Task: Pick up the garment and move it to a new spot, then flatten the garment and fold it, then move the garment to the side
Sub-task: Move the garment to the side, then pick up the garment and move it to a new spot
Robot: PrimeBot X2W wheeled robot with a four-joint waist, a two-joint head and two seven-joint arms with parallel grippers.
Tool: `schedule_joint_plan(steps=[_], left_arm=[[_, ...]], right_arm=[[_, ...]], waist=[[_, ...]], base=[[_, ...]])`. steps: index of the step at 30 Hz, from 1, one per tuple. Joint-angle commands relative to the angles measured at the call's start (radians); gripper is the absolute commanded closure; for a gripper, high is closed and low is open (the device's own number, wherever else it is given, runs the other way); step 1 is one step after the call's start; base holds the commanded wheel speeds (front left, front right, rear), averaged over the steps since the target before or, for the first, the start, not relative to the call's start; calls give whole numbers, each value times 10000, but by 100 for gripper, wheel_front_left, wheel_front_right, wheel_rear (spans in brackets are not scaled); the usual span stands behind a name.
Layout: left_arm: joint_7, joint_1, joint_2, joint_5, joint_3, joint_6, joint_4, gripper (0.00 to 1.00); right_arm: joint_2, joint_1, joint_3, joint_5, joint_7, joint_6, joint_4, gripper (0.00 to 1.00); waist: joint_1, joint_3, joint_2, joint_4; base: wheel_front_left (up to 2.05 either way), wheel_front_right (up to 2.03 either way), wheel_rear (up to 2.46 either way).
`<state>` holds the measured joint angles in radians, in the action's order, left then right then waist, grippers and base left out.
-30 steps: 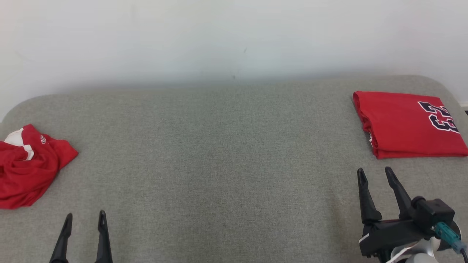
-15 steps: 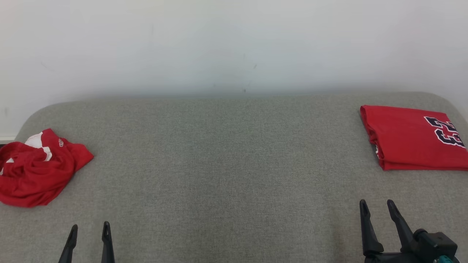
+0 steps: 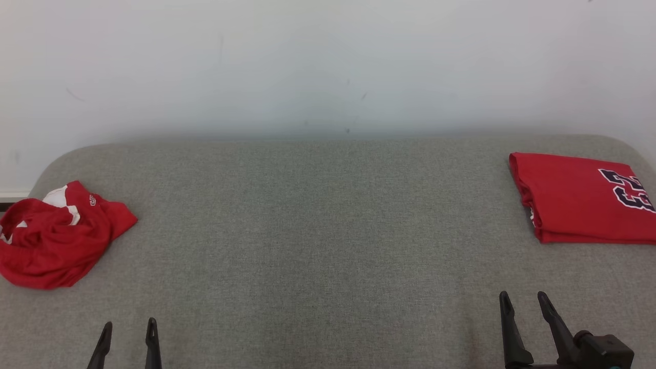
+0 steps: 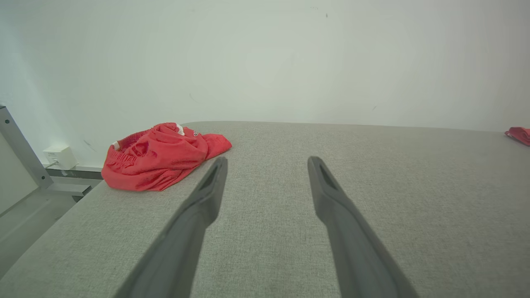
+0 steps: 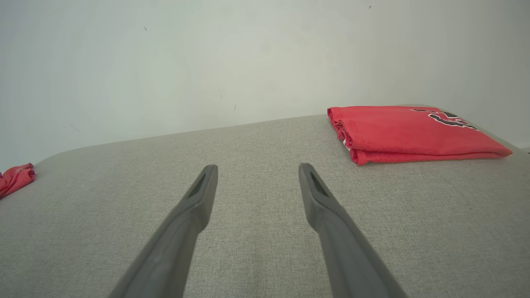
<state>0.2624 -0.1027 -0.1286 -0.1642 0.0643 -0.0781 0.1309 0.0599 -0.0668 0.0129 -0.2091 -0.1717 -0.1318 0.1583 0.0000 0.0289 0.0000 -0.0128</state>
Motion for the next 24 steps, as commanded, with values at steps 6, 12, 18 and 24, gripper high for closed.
schedule_joint_plan(steps=[6, 12, 18, 24], left_arm=[[33, 89, -157, -103, -88, -77, 46, 0], [32, 84, -267, -224, -196, -167, 24, 0], [32, 100, -370, -320, -319, -253, 57, 0], [32, 73, -441, -417, -427, -279, 2, 0]], right_arm=[[-45, -124, 39, 69, -19, 25, 33, 0], [-62, -150, 0, 51, -19, 25, 70, 0], [-74, -170, 6, 16, -66, 25, 118, 0], [-79, -170, 7, -3, -100, 25, 200, 0]], waist=[[0, 1, 0, 28], [0, 18, 0, 27], [0, 46, 0, -18], [0, 107, 0, -102]], base=[[0, 0, 0], [0, 0, 0], [0, 0, 0], [0, 0, 0]])
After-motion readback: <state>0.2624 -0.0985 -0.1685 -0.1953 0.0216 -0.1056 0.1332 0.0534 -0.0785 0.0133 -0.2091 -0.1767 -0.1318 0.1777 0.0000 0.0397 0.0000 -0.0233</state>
